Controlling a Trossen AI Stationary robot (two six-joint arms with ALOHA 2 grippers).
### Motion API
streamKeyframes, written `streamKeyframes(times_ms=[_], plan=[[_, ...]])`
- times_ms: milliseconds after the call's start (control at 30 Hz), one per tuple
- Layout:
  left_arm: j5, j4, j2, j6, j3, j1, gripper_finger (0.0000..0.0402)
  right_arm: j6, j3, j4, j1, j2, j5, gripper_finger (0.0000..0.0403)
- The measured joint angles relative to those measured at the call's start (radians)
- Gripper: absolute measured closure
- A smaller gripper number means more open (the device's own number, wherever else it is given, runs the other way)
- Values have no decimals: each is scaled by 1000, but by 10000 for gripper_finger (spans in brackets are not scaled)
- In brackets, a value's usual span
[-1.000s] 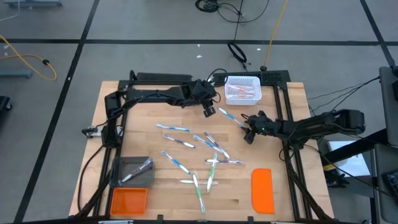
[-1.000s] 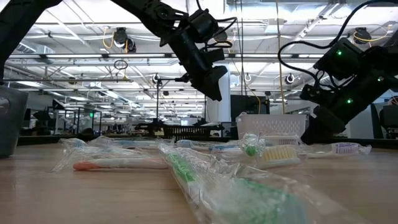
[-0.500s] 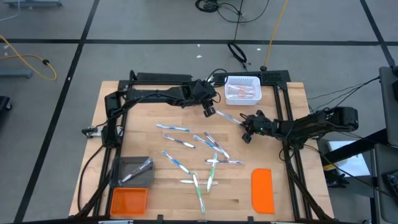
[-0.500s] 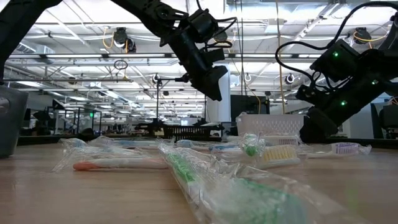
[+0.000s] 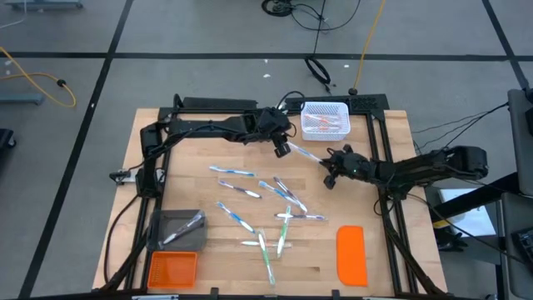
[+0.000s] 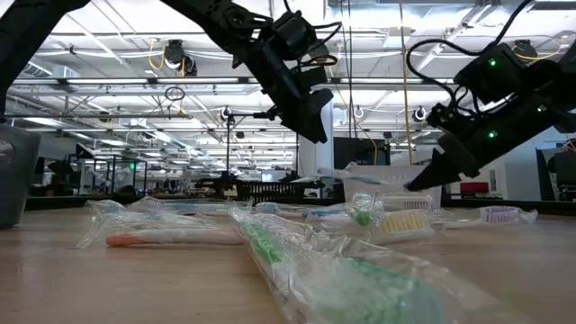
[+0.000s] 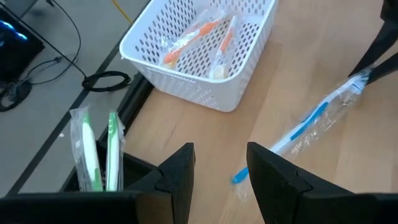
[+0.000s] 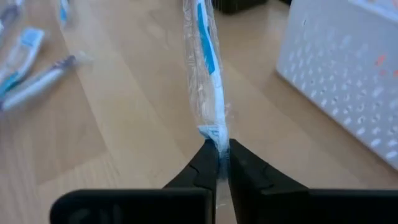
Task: Pick & Place Toothbrushes
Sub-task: Put the blue toothbrush into the orange bin
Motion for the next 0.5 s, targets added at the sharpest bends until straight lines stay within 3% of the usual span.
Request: streamKeyframes(times_ms=[100, 367, 500], plan=[[31, 8, 0, -1, 0, 0, 252, -4, 0, -1, 0, -37, 0, 393], [284, 20, 0, 38, 0, -1, 252, -16, 0, -24, 1, -115, -28, 393], [340, 13, 0, 45, 0, -4, 252, -15, 0, -24, 13, -133, -57, 393]])
